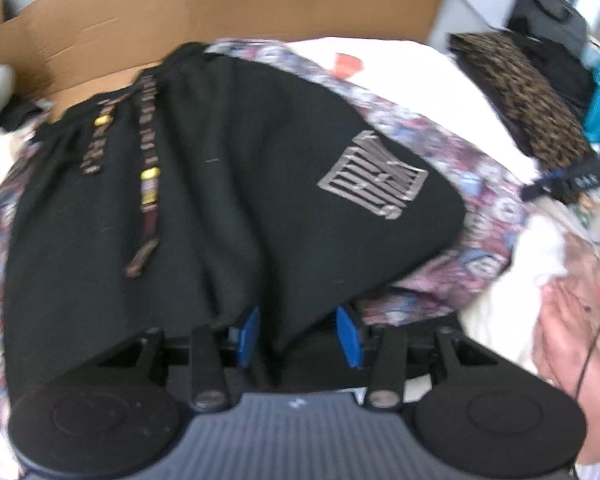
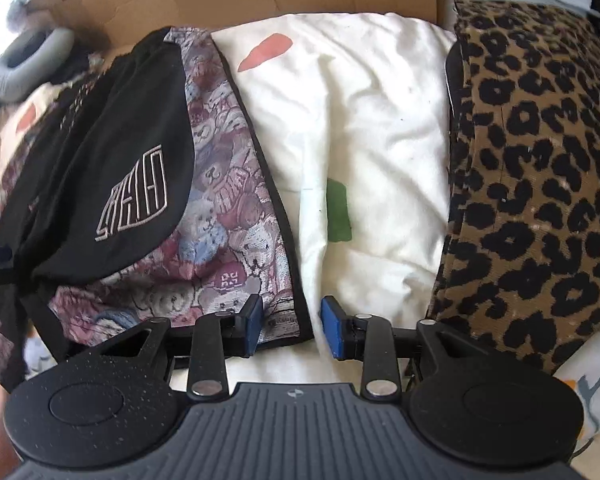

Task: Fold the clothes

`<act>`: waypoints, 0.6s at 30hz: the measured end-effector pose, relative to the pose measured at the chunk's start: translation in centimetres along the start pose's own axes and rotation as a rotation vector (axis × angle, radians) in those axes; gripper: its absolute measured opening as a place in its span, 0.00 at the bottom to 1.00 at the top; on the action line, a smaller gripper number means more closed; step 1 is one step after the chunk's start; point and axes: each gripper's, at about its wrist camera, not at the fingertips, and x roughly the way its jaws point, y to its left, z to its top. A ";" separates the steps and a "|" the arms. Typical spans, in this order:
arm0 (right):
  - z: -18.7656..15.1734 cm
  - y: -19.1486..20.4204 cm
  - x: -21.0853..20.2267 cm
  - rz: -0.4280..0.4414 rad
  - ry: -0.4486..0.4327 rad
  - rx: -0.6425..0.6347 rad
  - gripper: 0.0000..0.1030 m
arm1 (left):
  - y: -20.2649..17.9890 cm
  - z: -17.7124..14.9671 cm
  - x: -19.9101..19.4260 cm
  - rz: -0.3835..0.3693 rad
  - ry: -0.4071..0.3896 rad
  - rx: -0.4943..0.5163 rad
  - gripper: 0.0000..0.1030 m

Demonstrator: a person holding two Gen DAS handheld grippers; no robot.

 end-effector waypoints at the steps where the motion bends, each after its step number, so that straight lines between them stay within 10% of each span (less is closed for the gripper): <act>1: 0.1 0.1 -0.3 -0.015 -0.018 -0.012 0.36 | -0.6 0.0 0.1 -0.009 0.000 0.013 0.45; 18: 0.9 -0.5 1.9 0.062 -0.015 -0.017 0.35 | -4.5 -1.0 1.5 -0.136 0.030 0.046 0.45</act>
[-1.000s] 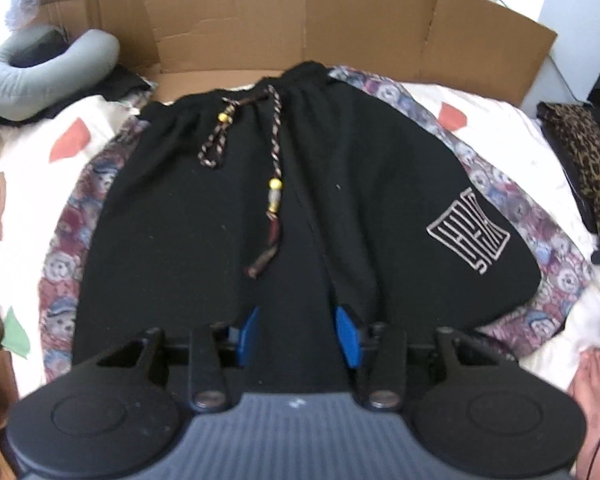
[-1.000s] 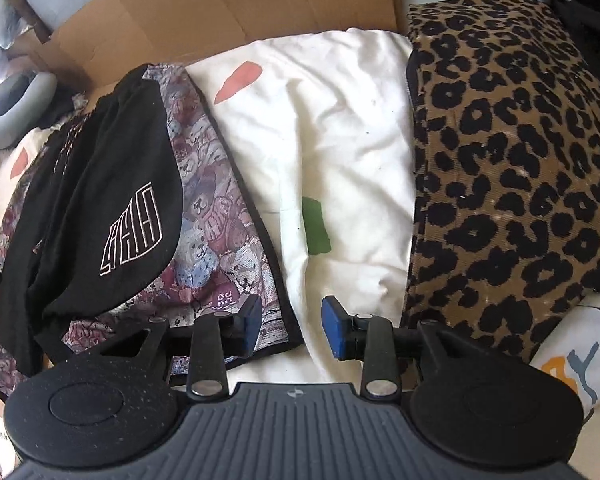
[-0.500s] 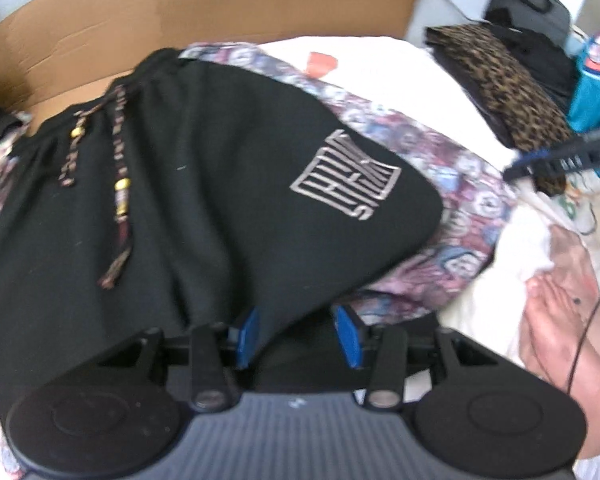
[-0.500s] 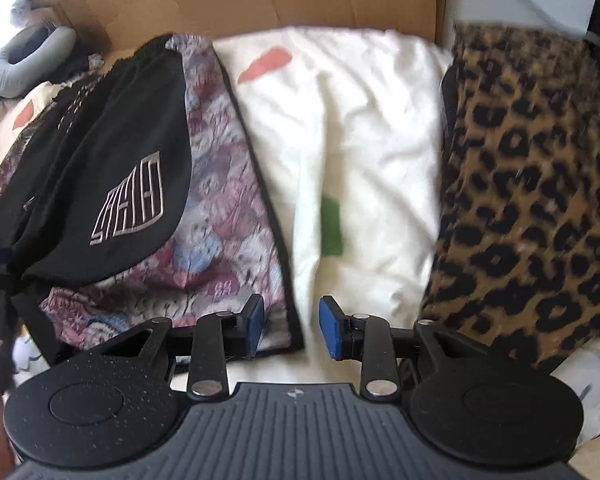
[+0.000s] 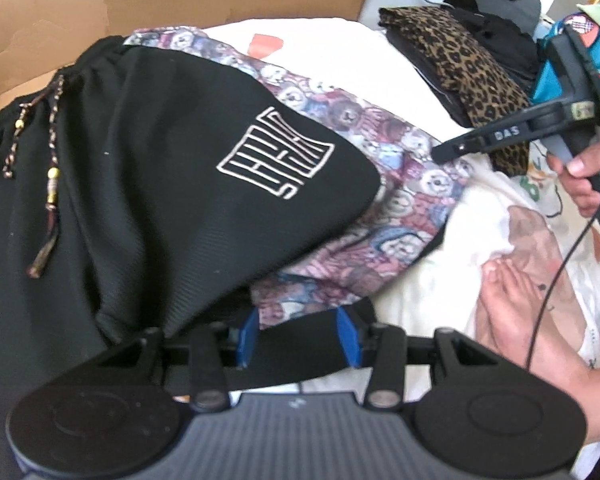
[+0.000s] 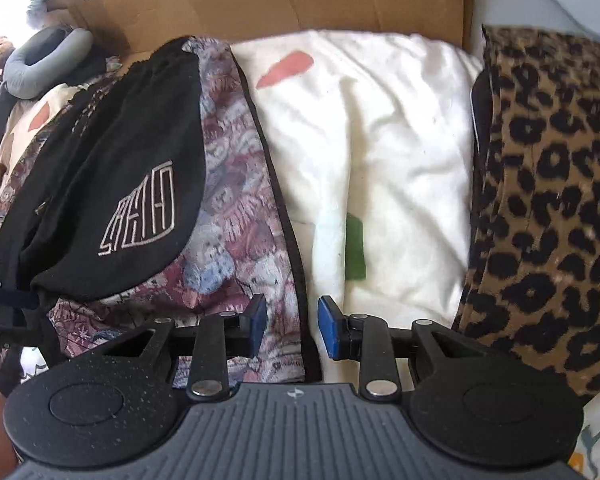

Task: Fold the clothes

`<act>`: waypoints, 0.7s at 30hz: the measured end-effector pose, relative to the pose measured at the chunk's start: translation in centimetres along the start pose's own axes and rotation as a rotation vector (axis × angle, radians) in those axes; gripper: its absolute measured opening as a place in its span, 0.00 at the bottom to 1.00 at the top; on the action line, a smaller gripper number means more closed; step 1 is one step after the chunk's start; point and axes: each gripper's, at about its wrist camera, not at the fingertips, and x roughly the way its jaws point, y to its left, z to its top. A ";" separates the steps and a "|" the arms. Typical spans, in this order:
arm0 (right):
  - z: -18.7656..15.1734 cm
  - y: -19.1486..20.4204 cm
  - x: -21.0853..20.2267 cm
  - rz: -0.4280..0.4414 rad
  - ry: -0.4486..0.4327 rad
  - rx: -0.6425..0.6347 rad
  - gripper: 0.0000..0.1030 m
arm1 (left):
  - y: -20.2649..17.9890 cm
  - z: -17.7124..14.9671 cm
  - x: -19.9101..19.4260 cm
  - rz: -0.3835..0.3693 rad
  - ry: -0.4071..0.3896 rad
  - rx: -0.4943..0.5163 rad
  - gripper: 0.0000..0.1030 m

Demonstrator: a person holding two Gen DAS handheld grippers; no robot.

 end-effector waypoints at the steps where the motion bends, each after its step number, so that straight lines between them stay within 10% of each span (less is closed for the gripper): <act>1: -0.2 -0.2 0.1 0.008 0.008 0.013 0.35 | -0.2 -0.1 0.1 -0.007 0.001 0.000 0.45; 21: -1.7 -2.4 0.4 0.098 0.042 0.150 0.15 | -2.9 -1.3 1.5 0.018 0.039 0.056 0.47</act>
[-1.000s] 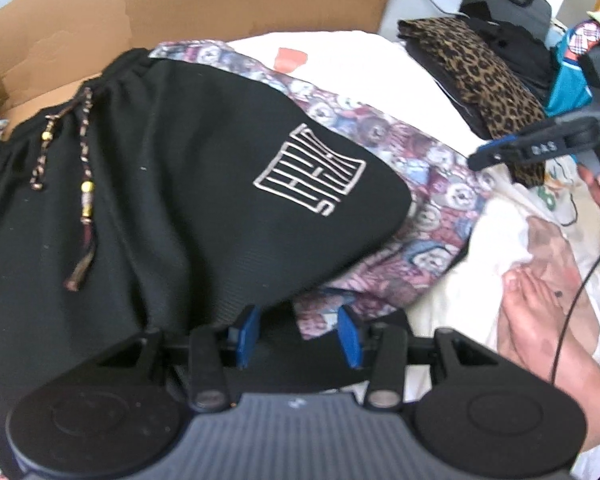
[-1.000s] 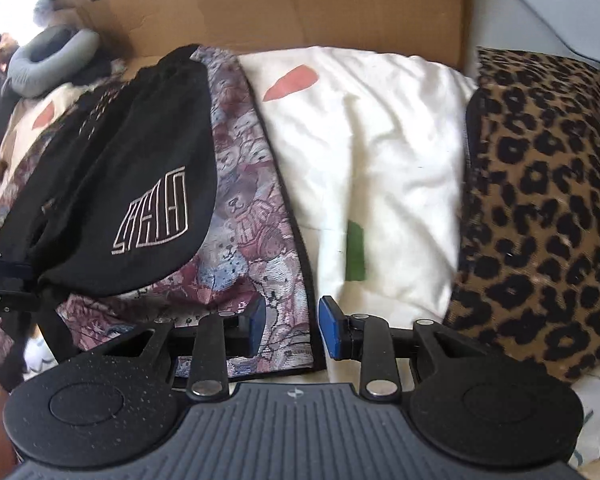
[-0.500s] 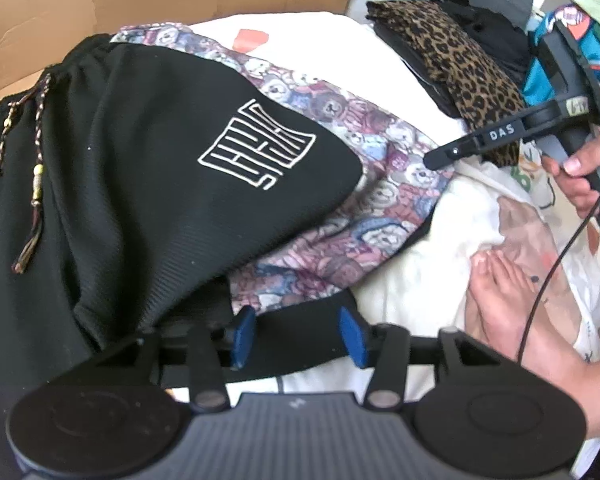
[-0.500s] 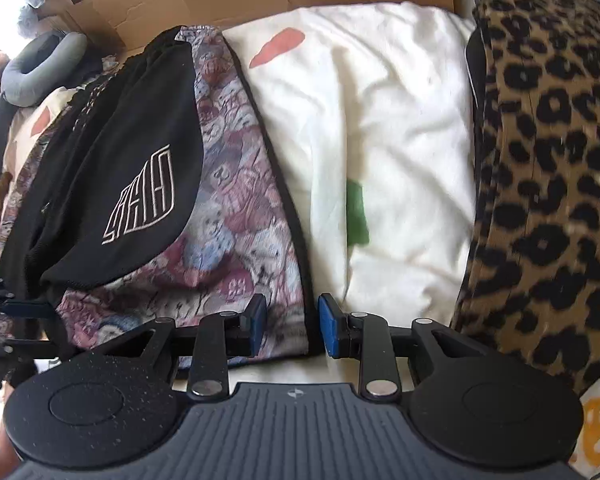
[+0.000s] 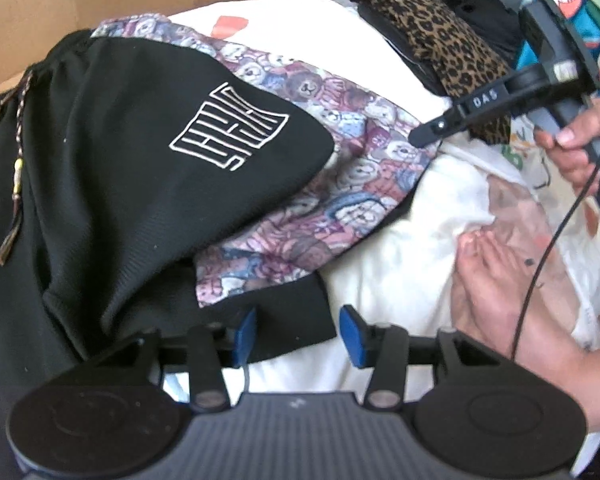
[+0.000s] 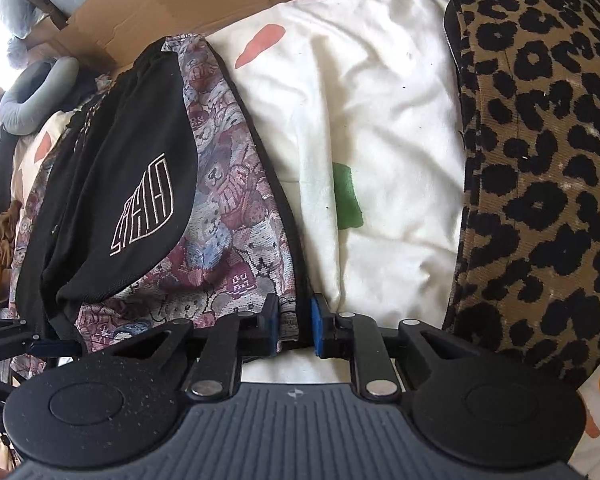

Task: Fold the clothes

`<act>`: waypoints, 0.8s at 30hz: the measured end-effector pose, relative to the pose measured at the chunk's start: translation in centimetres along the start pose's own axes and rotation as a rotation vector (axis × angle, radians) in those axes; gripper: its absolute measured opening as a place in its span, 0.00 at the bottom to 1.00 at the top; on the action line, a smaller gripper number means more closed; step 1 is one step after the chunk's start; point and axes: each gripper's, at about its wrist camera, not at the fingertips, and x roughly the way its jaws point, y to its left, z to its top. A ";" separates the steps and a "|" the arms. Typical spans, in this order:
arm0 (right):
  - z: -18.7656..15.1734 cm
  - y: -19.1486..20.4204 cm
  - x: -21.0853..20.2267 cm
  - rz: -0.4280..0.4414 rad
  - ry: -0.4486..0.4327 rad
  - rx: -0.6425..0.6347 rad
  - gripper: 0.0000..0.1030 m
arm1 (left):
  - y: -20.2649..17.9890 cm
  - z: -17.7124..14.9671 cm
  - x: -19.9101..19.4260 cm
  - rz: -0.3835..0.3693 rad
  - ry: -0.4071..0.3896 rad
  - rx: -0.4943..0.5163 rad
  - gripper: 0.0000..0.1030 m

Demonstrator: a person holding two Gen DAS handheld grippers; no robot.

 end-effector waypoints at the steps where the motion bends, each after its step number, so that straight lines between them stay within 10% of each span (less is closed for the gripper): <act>1: 0.0 0.0 0.0 -0.001 0.000 -0.001 0.15 | -0.1 0.0 0.3 0.028 0.004 0.003 0.47; 11: 0.0 0.1 -0.1 -0.013 -0.004 -0.006 0.08 | -0.3 -0.6 1.0 0.067 0.038 0.017 0.47; 15: 0.2 0.2 -0.6 -0.031 -0.011 -0.019 0.06 | -0.2 -1.2 0.8 0.056 0.040 0.034 0.13; 24: 1.2 -0.1 -3.0 -0.089 -0.048 -0.022 0.04 | 0.9 -2.8 -1.9 -0.031 0.046 0.095 0.06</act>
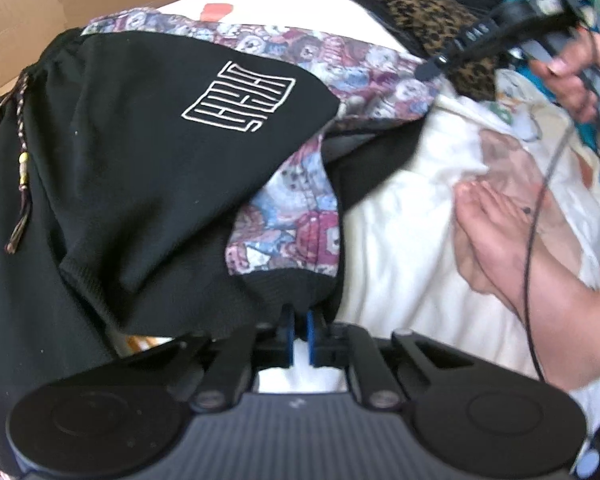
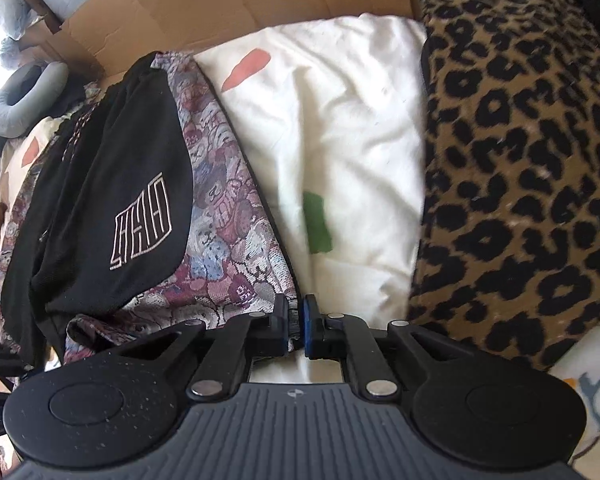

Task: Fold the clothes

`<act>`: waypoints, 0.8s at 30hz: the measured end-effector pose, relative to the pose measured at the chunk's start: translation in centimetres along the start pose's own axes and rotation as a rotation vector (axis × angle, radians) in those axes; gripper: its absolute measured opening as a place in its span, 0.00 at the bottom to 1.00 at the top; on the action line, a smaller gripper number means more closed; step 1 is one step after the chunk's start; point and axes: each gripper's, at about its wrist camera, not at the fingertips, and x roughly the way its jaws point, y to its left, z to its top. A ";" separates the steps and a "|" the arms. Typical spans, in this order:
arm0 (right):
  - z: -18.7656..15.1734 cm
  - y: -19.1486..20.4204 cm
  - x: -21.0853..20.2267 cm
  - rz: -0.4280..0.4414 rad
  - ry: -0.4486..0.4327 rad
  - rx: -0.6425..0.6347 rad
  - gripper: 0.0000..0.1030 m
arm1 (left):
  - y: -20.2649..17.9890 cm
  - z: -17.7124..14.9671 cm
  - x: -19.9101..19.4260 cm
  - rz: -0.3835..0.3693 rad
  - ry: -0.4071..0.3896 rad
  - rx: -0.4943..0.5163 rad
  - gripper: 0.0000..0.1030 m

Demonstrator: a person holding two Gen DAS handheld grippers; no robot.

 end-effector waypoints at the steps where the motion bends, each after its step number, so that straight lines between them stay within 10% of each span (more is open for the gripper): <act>1: 0.2 -0.2 -0.3 -0.005 -0.005 0.001 0.04 | 0.1 -0.2 -0.4 -0.009 -0.001 0.013 0.06; 24: 3.3 -0.4 -4.0 -0.103 -0.097 -0.038 0.04 | -0.5 -0.1 -4.1 -0.201 -0.054 0.058 0.05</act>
